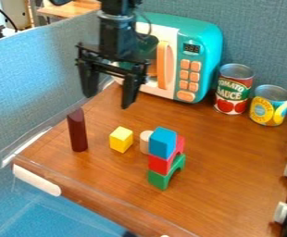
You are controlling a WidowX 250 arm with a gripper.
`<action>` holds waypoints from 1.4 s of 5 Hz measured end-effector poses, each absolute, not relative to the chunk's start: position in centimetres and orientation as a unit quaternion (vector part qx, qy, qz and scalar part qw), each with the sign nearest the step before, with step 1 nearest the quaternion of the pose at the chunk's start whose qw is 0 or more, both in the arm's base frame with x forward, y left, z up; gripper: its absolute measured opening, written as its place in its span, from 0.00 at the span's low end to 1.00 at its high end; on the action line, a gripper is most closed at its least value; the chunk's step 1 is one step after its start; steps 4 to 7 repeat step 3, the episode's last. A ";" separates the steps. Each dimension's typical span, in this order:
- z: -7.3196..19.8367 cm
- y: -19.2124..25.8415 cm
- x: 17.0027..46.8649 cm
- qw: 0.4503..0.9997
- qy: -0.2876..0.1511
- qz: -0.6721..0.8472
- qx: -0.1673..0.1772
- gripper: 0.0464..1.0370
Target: Put the blue cube on top of the red arch
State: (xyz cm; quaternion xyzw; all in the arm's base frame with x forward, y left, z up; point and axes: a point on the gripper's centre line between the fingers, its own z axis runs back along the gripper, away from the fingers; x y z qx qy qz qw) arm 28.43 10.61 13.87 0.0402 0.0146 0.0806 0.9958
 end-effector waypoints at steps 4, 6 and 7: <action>13.8 10.7 28.4 0.996 0.015 0.077 0.038 0.96; 13.8 10.7 28.4 0.996 0.015 0.077 0.038 0.96; 13.8 10.7 28.4 0.996 0.015 0.077 0.038 0.96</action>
